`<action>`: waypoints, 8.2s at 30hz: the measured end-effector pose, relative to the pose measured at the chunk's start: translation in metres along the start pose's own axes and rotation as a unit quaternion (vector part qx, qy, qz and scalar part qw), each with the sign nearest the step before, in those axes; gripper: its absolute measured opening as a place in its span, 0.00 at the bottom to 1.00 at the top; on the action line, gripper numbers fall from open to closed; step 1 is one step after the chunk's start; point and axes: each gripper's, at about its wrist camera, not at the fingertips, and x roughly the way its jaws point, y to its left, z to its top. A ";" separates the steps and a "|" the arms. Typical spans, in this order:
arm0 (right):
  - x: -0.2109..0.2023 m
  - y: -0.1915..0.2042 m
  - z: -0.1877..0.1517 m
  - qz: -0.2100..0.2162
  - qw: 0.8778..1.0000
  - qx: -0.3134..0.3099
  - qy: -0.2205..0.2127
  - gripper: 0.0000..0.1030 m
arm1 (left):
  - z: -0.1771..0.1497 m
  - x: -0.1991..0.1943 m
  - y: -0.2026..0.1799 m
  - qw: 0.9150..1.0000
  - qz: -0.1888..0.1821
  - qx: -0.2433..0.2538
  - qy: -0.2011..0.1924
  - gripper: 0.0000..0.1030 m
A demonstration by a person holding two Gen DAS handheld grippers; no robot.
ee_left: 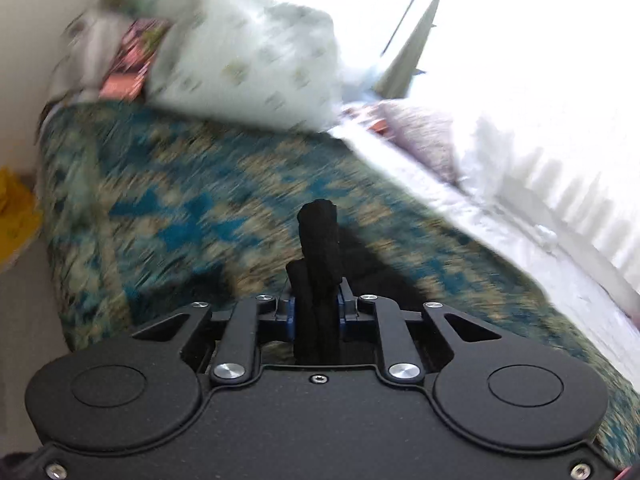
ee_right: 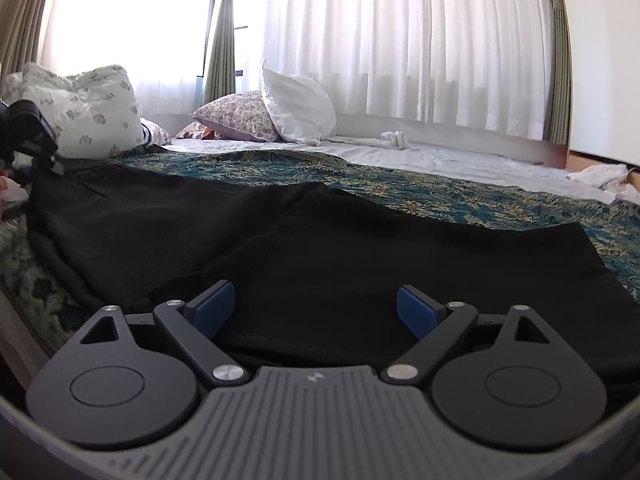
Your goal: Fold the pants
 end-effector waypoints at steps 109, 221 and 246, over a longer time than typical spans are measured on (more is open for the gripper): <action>-0.078 -0.201 0.023 -0.137 0.984 0.115 -0.009 0.99 | -0.118 0.007 -0.277 0.901 -0.227 0.342 0.141 0.41; 0.186 -0.217 0.100 -0.007 0.986 0.112 0.123 0.26 | -0.132 0.111 -0.300 0.914 -0.138 0.363 0.114 0.19; 0.091 -0.208 0.124 -0.044 0.992 0.094 0.071 0.87 | -0.105 0.031 -0.258 0.919 -0.145 0.344 0.126 0.66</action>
